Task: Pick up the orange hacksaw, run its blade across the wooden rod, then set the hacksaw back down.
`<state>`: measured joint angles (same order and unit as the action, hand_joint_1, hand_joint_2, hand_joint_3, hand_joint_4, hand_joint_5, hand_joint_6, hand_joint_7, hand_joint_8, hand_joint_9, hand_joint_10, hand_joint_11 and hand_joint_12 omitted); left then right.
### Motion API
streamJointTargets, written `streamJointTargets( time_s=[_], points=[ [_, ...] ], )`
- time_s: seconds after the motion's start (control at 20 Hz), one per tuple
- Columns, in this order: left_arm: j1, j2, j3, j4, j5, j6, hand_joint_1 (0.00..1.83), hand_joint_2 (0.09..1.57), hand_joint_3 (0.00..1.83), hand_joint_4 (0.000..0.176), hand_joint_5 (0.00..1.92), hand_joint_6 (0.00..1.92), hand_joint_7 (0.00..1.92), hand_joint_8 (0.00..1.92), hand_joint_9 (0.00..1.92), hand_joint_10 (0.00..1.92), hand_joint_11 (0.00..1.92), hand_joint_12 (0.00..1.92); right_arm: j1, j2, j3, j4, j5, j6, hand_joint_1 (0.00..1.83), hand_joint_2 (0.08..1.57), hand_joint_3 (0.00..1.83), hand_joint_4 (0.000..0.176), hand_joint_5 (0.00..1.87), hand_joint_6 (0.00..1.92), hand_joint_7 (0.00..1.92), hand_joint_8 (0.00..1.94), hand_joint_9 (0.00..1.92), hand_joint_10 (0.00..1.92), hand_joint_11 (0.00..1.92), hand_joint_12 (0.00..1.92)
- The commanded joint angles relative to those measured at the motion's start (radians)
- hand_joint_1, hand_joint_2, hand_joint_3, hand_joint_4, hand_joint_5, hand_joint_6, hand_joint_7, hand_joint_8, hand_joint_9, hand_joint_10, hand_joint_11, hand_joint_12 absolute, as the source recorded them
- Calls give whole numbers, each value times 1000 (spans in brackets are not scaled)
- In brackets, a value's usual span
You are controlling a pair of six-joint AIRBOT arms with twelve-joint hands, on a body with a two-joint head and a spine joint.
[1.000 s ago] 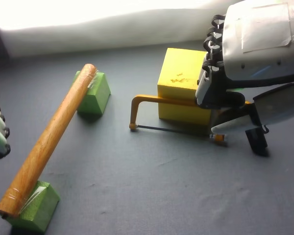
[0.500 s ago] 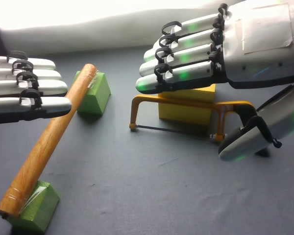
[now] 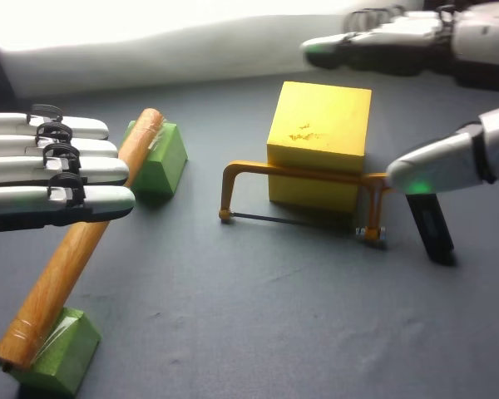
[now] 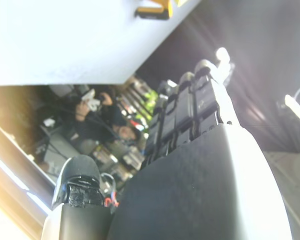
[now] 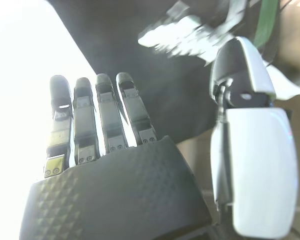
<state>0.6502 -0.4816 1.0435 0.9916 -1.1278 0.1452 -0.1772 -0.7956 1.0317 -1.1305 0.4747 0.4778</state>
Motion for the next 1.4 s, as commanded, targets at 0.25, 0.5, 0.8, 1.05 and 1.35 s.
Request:
streamJointTargets(
  time_s=[0.25,0.5,0.8,1.05,1.35],
  points=[
    [-14,31,-14,-77,54,6,43,1247,1,0,7,1,0,0,0,0,21,11,-96,51,26,202,131,68,841,1050,2,0,92,5,90,4,119,3,0,629],
    [-13,101,-100,-178,244,8,27,1257,4,0,0,0,0,0,0,0,0,0,-171,101,52,215,188,205,944,1084,3,0,106,2,113,3,112,0,0,580],
    [-23,227,-201,-188,412,8,62,1245,0,0,23,7,21,6,16,5,21,10,-297,116,63,273,205,300,1077,1106,6,0,111,2,106,0,73,3,0,518],
    [-27,324,-279,-188,495,-4,66,1254,0,0,2,1,0,0,0,0,3,1,-409,114,65,332,193,396,1114,1088,0,0,117,5,98,6,55,3,0,489],
    [2,419,-371,-112,496,-53,24,1252,0,0,19,3,0,0,0,0,2,1,-495,45,153,478,278,371,1130,1079,0,0,160,9,150,11,99,14,0,499]
  ],
)
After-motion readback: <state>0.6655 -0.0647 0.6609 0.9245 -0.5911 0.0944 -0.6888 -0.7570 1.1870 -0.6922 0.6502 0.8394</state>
